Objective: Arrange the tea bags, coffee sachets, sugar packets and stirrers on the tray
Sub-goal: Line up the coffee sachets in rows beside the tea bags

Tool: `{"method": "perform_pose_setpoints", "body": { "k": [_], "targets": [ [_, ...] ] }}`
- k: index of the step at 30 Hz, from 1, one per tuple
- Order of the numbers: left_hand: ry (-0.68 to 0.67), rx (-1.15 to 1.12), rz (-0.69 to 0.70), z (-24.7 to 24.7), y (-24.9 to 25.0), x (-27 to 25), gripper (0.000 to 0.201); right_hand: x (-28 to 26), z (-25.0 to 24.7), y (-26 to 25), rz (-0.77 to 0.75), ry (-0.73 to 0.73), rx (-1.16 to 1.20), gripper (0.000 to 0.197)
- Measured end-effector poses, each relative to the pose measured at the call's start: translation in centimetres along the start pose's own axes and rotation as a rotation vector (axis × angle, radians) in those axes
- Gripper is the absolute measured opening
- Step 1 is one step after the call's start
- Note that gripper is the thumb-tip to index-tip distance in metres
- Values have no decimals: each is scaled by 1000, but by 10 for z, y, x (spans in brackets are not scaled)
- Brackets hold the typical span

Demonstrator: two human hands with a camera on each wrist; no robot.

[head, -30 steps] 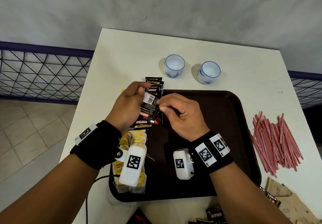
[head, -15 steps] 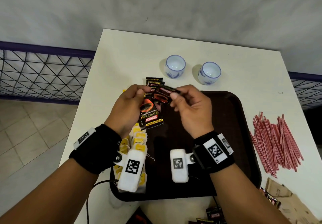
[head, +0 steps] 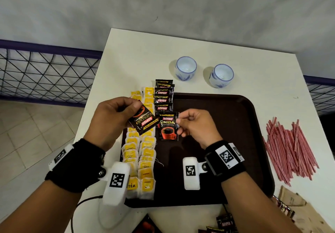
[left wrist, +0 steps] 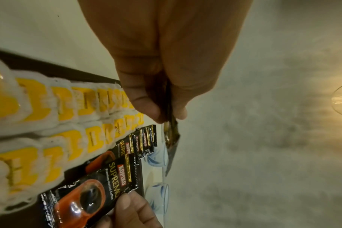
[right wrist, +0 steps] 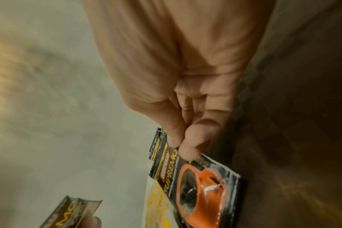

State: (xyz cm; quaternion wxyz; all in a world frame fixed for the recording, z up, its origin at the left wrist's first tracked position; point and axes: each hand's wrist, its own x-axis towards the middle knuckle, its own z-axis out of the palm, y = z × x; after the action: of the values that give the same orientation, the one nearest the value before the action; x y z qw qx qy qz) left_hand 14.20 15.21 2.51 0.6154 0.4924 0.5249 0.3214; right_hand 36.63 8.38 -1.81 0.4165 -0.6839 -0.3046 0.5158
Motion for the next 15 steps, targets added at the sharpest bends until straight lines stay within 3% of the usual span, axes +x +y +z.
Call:
{"method": "perform_pose_setpoints", "body": {
  "k": [9,15],
  "targets": [
    [-118,0,32,-14,-5,-8,47,5,11,-1,25,36,-36,10],
    [-114,17,30,-7,-14,-13,39,9,17,1,11,63,-105,11]
  ]
}}
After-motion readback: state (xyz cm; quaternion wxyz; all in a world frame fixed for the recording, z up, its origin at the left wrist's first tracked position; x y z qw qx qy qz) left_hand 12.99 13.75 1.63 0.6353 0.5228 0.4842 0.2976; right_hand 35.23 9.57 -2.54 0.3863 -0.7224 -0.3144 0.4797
